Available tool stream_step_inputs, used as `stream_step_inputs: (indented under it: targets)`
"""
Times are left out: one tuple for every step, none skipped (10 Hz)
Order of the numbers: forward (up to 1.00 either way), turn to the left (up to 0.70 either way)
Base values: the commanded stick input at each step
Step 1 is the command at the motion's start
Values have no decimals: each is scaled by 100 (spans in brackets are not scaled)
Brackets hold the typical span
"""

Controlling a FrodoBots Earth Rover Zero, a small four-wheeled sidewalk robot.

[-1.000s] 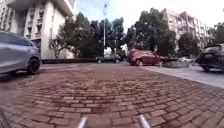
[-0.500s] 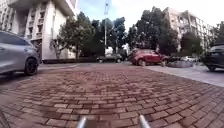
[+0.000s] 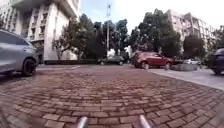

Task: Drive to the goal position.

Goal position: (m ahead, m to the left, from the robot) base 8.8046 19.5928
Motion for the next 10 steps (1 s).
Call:
stream_step_inputs:
  targets:
    - [70,0]
    - [70,0]
    - [70,0]
    - [70,0]
    - [70,3]
    - [70,14]
    - [70,14]
    - [70,14]
    - [70,14]
    - [70,5]
